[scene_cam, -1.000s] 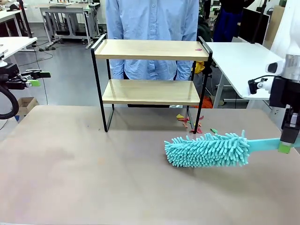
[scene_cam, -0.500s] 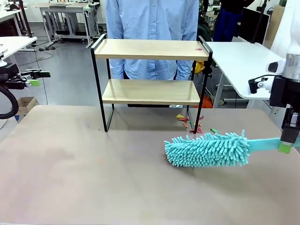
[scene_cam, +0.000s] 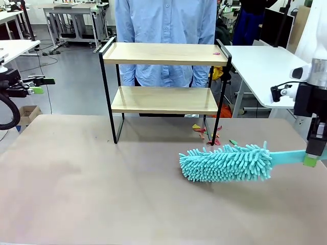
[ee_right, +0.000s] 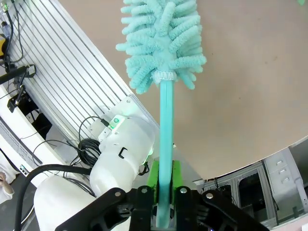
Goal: Clean the shelf.
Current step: Hand the Duster back to the human.
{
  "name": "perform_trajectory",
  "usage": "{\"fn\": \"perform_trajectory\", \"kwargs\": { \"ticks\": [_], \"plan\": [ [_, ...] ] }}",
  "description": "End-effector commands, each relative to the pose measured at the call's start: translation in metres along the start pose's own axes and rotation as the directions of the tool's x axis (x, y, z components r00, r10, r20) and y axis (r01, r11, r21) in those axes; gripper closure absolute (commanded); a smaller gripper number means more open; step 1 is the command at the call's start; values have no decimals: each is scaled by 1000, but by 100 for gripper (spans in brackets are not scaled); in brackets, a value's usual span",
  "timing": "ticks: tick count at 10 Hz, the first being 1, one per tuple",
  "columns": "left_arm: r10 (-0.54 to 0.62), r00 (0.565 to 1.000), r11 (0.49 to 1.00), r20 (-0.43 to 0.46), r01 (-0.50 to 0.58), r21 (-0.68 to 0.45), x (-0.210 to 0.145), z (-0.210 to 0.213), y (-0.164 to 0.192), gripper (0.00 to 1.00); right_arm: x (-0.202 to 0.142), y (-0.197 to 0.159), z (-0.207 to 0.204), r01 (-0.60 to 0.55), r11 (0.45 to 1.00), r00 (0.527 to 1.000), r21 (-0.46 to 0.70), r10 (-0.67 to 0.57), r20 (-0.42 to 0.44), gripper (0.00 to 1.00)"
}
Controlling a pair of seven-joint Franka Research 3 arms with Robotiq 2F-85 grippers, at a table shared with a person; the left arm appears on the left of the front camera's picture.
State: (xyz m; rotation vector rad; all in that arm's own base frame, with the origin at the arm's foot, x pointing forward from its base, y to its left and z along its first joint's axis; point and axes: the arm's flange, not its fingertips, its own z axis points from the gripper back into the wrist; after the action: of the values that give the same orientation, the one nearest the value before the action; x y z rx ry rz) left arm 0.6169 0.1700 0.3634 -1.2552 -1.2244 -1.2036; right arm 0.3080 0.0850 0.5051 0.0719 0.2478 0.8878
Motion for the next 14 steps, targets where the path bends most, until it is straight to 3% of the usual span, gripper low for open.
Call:
{"fn": "perform_trajectory", "kwargs": {
  "ticks": [1, 4, 7, 9, 11, 12, 13, 14],
  "plan": [
    [-28, 999, 997, 19, 30, -66, 18, -23, -39, 0, 8, -18, 11, 45, 999, 996, -28, -42, 75, 87],
    [-37, 999, 999, -10, 37, 39, 49, -45, -114, 0, 16, -49, 17, -98, 995, 949, -28, 102, 298, 87],
    [47, 999, 989, -21, -44, 140, 57, -50, -184, 0, 19, -58, 26, -287, 953, 841, -99, 300, 450, 87],
    [91, 996, 981, -16, -87, 172, 51, -63, -219, 0, 32, -62, 28, -394, 896, 762, -206, 444, 471, 87],
    [107, 994, 982, -6, -105, 156, 42, -87, -233, 0, 50, -61, 29, -445, 854, 737, -271, 521, 431, 87],
    [126, 992, 983, -14, -123, 135, 37, -100, -235, 0, 55, -61, 28, -458, 847, 735, -269, 531, 422, 87],
    [97, 995, 983, -10, -94, 157, 38, -72, -230, 0, 56, -63, 29, -405, 883, 790, -238, 469, 395, 87],
    [97, 995, 983, -10, -94, 157, 38, -72, -230, 0, 48, -56, 30, -434, 862, 768, -261, 506, 394, 87]
  ]
}}
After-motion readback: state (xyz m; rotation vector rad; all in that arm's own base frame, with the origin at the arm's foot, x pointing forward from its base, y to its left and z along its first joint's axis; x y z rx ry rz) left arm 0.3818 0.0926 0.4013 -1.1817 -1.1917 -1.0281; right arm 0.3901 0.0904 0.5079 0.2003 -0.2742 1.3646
